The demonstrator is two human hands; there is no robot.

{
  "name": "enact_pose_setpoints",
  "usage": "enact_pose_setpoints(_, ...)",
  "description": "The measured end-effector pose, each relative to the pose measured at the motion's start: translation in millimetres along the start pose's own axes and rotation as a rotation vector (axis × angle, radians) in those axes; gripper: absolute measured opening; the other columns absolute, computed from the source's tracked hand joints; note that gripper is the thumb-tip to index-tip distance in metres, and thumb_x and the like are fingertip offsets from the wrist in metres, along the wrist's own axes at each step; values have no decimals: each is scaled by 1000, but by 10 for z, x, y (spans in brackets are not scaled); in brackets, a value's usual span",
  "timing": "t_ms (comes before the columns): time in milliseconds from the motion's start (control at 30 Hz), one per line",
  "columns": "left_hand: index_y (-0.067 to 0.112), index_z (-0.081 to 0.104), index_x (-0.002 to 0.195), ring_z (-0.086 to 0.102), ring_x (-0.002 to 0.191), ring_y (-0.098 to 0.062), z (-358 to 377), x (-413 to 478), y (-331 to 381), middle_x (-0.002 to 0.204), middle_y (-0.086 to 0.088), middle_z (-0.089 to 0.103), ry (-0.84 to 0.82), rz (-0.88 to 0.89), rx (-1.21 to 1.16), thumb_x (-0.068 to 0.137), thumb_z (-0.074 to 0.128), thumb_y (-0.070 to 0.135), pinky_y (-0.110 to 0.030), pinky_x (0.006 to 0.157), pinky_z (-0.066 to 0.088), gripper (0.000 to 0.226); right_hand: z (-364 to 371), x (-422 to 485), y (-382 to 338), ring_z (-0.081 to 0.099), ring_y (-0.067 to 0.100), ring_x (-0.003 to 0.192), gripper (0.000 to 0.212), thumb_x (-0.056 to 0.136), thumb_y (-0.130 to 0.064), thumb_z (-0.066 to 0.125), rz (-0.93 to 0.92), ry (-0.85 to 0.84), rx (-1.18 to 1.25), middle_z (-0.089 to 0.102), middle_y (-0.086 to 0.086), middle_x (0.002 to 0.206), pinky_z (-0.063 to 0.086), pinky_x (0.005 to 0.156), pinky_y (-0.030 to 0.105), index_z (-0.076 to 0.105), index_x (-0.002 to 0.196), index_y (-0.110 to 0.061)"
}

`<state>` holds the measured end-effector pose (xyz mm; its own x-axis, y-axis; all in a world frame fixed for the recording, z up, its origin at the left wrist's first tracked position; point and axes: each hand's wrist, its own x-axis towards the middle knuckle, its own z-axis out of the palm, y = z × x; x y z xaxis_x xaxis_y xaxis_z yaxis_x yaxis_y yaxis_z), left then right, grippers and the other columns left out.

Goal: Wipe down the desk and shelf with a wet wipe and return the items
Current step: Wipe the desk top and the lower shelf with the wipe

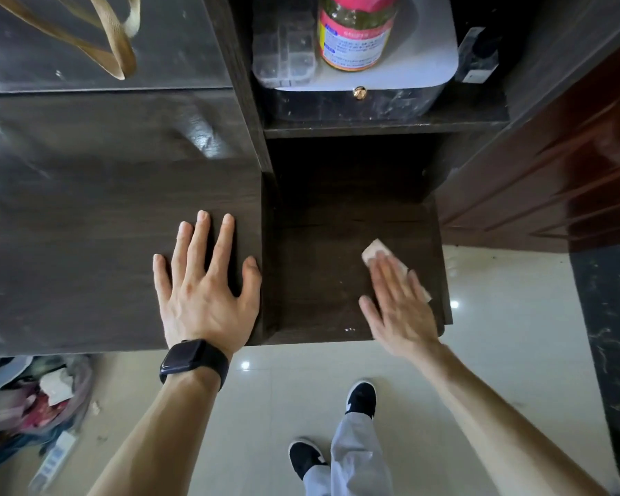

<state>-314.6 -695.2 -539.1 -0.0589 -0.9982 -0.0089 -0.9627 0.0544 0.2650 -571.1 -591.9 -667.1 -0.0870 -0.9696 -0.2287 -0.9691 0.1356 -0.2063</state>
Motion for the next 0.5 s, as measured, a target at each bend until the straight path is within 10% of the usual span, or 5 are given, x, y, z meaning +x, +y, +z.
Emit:
enact_pose_setpoints(133, 37, 29, 152, 8, 151, -14, 8, -2, -14, 163, 7, 19, -1, 0, -4, 94, 34, 53, -49, 122, 5, 60, -124, 712, -55, -18, 17, 151, 69, 100, -54, 2, 357, 18, 32, -18, 3, 164, -1, 124, 48, -13, 155, -15)
enact_pose_setpoints(367, 36, 30, 152, 10, 151, -16, 10, -12, -23, 163, 6, 20, 4, 6, -3, 94, 35, 52, -51, 122, 7, 60, 220, -185, -957, 4, 16, 153, 62, 104, -44, 26, -242, -1, 43, 12, 4, 166, 18, 122, 48, 17, 157, -12)
enact_pose_setpoints(500, 36, 29, 152, 9, 151, -16, 9, -8, -25, 163, 6, 20, 5, 7, -9, 94, 34, 53, -51, 122, 7, 61, 262, -491, -531, 6, 15, 153, 61, 104, -42, 27, -190, -9, -8, 10, 0, 166, 23, 120, 49, 14, 158, -17)
